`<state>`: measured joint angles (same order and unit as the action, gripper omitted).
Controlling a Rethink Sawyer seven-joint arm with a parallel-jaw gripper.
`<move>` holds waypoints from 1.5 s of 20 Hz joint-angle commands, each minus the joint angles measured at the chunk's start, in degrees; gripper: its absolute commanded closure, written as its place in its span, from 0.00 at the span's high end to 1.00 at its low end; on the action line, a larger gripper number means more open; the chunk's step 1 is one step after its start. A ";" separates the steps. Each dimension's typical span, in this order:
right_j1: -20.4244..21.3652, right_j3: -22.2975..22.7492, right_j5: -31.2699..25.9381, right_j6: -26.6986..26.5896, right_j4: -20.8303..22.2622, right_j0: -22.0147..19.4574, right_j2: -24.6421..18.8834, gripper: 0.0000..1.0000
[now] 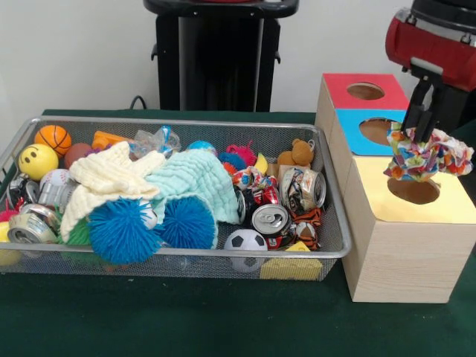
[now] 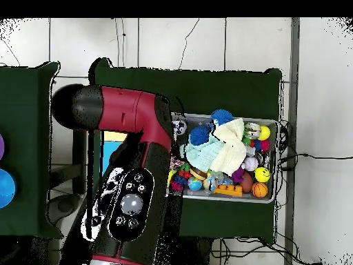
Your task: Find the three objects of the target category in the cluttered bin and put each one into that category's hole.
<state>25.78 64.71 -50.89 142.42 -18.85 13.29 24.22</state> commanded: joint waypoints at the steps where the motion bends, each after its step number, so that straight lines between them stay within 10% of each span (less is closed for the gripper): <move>1: -4.35 -0.63 0.10 -2.75 2.90 -2.91 -8.40 0.00; 15: -6.44 -1.77 4.20 -8.68 7.08 -6.68 -12.28 0.00; 30: -4.87 -4.99 -3.79 -4.40 9.32 -6.10 -15.25 0.00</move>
<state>21.09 61.31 -50.13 142.42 -11.53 7.91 15.65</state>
